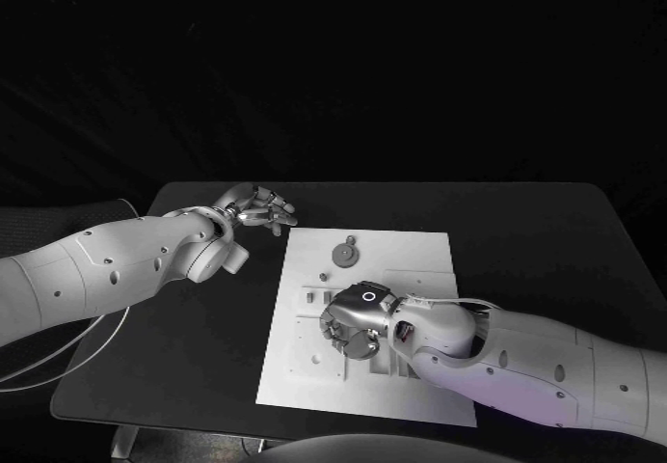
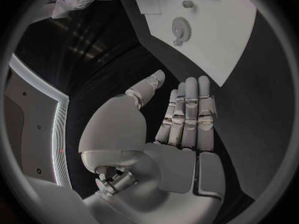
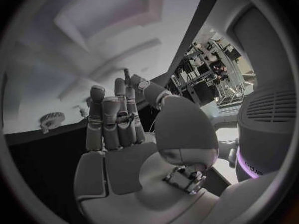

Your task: Assemble the parts on the task board

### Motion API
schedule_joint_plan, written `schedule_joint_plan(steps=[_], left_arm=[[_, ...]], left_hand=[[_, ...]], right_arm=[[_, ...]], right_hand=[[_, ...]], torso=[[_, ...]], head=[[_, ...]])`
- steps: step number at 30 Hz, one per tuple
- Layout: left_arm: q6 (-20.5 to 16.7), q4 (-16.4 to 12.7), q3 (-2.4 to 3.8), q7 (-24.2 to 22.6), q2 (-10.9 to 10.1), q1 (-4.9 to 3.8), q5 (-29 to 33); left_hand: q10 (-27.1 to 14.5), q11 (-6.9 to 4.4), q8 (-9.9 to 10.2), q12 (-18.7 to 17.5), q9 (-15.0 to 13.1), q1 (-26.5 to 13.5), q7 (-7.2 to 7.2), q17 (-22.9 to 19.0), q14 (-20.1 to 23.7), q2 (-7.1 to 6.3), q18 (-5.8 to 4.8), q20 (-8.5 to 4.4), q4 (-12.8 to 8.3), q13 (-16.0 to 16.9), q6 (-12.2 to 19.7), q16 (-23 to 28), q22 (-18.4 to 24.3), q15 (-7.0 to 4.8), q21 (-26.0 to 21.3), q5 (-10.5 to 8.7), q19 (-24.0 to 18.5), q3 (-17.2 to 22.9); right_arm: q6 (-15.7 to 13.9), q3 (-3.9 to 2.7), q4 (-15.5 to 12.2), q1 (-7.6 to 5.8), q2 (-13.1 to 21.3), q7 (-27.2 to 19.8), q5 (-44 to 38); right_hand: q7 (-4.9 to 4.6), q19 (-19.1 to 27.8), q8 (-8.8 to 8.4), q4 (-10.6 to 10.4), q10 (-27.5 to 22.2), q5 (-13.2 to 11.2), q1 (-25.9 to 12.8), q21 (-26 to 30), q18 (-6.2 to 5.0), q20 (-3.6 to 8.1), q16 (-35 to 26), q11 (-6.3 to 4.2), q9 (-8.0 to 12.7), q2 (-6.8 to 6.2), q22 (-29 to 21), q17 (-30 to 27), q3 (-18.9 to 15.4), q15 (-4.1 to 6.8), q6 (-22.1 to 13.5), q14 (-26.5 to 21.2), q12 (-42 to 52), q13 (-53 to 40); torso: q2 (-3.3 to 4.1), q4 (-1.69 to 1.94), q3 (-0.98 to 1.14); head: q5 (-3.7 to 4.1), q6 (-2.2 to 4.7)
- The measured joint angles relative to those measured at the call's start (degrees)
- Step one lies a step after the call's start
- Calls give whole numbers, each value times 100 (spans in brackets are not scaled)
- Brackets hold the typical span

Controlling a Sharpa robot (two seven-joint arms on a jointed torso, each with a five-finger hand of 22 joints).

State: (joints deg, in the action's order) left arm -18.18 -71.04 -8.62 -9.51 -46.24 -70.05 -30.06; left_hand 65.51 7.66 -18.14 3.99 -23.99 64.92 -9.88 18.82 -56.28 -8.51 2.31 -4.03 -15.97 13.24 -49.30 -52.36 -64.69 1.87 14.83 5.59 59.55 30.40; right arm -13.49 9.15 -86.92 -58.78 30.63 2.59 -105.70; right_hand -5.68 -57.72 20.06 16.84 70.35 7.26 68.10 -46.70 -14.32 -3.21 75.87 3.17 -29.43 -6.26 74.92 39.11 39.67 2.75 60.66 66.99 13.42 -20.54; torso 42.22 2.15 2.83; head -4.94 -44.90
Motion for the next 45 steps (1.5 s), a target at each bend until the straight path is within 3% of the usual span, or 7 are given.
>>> schedule_joint_plan(steps=[25,45], left_arm=[[4,-13,0,11,-22,-1,-2],[5,-13,0,16,-28,-2,-3]], left_hand=[[-21,20,0,0,0,0,7,15,0,0,0,6,0,-4,8,0,-4,0,0,0,-5,0],[-18,17,0,0,0,0,-12,26,0,0,0,7,0,-3,29,0,-8,0,-22,0,-6,0]], right_arm=[[-100,-17,177,21,-43,-13,-68],[-111,-7,254,29,-1,-87,1]], right_hand=[[-19,-27,-18,0,0,17,-16,0,-20,6,19,0,-2,-15,-1,4,0,14,-19,24,11,6],[-24,-24,-18,-10,0,6,2,1,9,3,19,0,-7,1,-1,8,10,9,-14,4,0,6]], torso=[[-2,-2,1],[-2,-5,6]], head=[[-84,-18],[-141,-71]])
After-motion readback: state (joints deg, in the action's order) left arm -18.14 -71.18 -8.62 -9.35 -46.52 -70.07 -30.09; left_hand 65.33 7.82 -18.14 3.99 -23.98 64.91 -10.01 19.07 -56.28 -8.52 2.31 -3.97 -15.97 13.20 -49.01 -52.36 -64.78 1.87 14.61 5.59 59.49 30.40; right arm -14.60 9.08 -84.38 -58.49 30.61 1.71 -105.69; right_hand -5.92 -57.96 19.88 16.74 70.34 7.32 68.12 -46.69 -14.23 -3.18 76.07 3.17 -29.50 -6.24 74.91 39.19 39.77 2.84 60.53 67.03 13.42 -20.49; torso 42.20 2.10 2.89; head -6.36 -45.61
